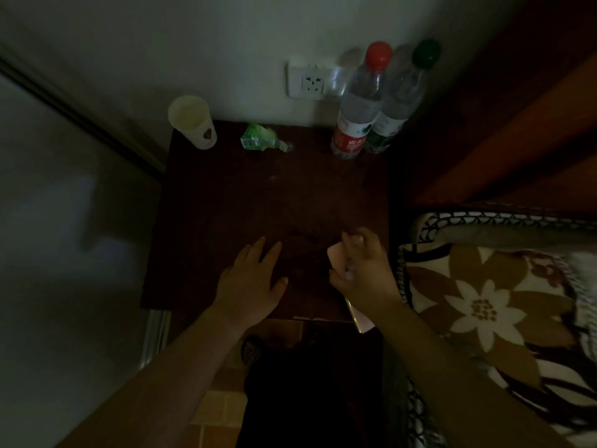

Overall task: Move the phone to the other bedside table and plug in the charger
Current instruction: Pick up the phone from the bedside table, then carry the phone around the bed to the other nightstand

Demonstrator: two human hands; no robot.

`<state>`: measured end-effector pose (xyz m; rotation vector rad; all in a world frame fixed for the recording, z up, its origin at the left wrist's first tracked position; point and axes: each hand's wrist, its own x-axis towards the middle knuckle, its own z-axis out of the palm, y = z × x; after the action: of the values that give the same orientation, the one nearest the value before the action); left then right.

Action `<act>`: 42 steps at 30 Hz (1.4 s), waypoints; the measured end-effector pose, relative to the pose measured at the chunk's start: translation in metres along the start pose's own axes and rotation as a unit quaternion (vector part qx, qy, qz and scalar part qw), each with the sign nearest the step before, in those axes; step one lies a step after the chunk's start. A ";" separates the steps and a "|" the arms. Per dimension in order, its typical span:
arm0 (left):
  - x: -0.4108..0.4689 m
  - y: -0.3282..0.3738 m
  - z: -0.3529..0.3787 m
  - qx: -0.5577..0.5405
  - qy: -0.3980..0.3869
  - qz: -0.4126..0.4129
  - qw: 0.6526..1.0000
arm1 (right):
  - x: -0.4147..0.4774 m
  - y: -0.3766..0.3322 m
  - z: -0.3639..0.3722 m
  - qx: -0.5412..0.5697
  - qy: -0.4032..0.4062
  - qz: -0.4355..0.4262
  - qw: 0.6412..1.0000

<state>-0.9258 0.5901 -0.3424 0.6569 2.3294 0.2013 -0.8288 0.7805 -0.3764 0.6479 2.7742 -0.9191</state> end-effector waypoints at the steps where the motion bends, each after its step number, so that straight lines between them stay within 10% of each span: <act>1: -0.008 0.005 -0.010 -0.002 0.001 0.003 1.000 | -0.006 -0.006 -0.009 0.017 0.009 -0.004 1.000; 20: -0.150 0.085 -0.171 0.002 0.095 0.268 0.959 | -0.179 -0.158 -0.159 0.076 0.293 0.094 0.948; 31: -0.217 0.125 -0.145 0.064 0.006 0.544 0.837 | -0.321 -0.218 -0.135 0.044 0.445 0.293 0.845; 42: -0.356 0.179 -0.035 0.127 -0.120 0.718 0.673 | -0.505 -0.253 -0.055 0.061 0.586 0.461 0.664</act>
<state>-0.6538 0.5640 -0.0500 2.3635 1.0623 0.4299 -0.4885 0.4529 -0.0616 3.1448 2.2497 -0.4130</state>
